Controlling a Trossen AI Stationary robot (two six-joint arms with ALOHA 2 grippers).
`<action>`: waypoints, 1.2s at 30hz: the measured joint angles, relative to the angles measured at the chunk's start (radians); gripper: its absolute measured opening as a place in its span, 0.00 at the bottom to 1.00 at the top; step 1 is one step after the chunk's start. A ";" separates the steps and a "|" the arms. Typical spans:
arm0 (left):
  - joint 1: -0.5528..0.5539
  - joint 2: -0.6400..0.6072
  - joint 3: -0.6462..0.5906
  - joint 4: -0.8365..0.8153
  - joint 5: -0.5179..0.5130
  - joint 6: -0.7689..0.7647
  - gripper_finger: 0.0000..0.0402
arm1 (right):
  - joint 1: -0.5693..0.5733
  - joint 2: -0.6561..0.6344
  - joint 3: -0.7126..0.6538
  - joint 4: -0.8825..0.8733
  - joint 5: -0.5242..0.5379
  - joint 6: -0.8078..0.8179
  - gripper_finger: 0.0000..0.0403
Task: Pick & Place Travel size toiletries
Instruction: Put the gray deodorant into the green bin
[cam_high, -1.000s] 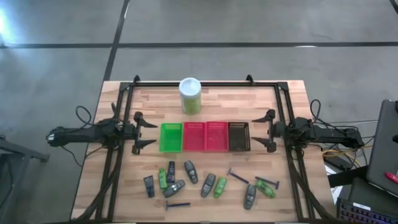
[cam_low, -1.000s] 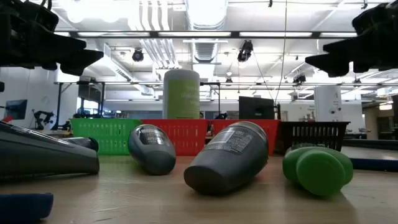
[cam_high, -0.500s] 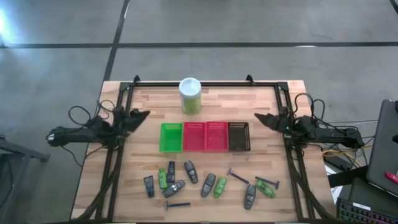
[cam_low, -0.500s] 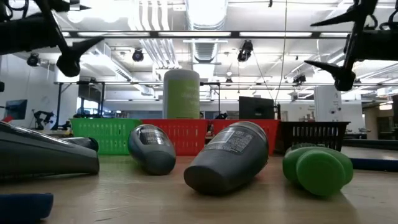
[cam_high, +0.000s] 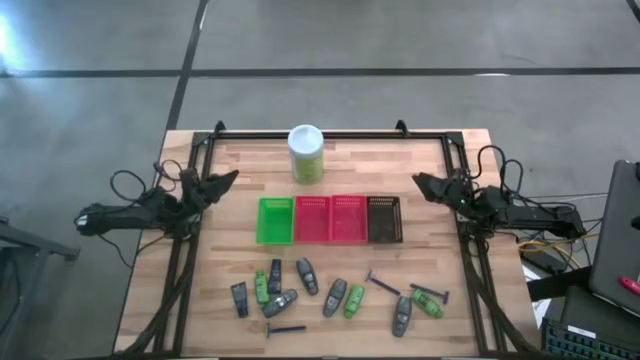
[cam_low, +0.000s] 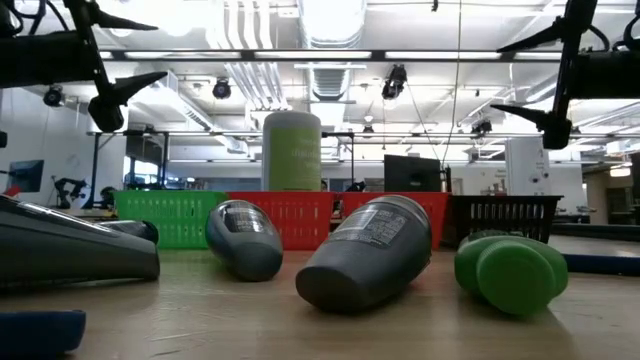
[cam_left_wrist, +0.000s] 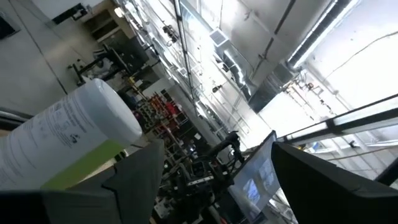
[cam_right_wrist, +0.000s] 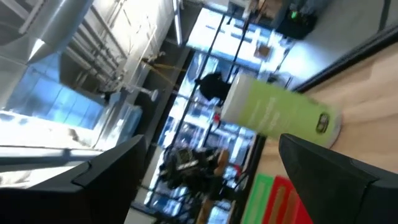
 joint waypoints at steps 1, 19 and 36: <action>0.000 0.002 0.000 0.000 -0.025 -0.002 0.75 | 0.000 0.000 0.000 0.000 -0.011 0.010 0.90; 0.000 0.490 0.543 -1.069 0.026 -0.440 0.75 | 0.002 0.044 0.000 -0.121 -0.066 0.132 0.90; -0.072 1.017 0.877 -1.483 0.157 -0.458 0.75 | 0.002 0.223 0.004 -0.135 -0.158 0.212 0.90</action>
